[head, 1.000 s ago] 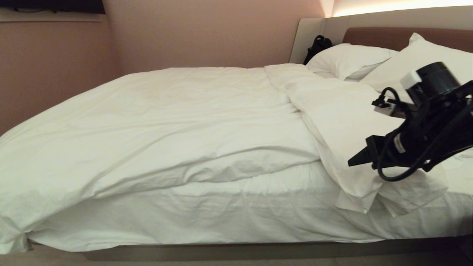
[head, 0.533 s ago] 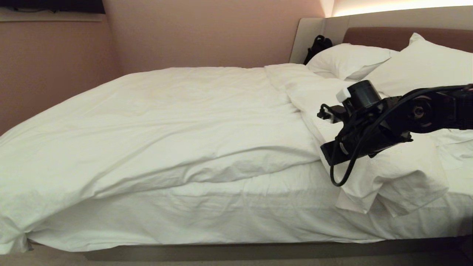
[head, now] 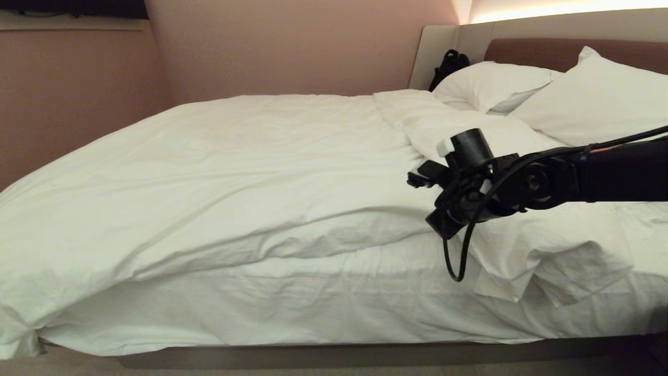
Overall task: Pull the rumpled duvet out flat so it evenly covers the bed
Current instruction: Flatten the corners of the folded blanket
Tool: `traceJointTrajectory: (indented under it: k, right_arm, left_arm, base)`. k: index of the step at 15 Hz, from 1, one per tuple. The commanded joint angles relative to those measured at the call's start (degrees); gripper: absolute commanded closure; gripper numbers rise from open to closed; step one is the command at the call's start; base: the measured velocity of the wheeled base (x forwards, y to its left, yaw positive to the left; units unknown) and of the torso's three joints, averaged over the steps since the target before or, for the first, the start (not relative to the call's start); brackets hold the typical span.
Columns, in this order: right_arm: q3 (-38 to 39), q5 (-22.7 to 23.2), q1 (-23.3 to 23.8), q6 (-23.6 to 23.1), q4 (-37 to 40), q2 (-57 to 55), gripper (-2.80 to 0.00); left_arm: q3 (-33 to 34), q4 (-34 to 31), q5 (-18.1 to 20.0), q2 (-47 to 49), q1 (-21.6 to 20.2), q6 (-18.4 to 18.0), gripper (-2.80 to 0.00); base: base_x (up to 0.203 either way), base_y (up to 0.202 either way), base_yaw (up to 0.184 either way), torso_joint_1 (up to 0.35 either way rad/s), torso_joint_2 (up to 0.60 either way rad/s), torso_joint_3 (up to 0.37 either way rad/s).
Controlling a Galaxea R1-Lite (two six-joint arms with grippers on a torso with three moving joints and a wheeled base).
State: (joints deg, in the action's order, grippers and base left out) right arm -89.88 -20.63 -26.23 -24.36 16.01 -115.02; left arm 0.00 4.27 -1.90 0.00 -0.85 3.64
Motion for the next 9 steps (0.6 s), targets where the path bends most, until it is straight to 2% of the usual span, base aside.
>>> traceJointTrajectory:
  k: [1,4,6,9]
  right_arm:
    - [-0.1,-4.15,-1.89,-12.65,-1.77,-1.24,0.0]
    - [0.68,-12.9,-6.38,-16.65,-1.85,-2.78,0.0]
    - [2.83,-15.49,-8.15,-17.09,-4.23,-4.64,0.0]
    - [7.29,-19.35,-8.42,-18.31,-9.65,-5.78,0.0]
  left_arm:
    - [0.0,0.04,-0.04,0.09,-0.03,0.05,0.0]
    - [0.0,0.04,-0.04,0.0,-0.03,0.05,0.0]
    - [0.0,0.04,-0.04,0.0,-0.03,0.05,0.0]
    - [0.0,0.04,-0.04,0.0,-0.03,0.05,0.0]
  base:
    - [0.0,0.0,0.0,0.0,0.0,0.0]
    - [0.0,0.0,0.0,0.0,0.0,0.0]
    - [0.0,0.0,0.0,0.0,0.0,0.0]
    - [0.0,0.0,0.0,0.0,0.0,0.0]
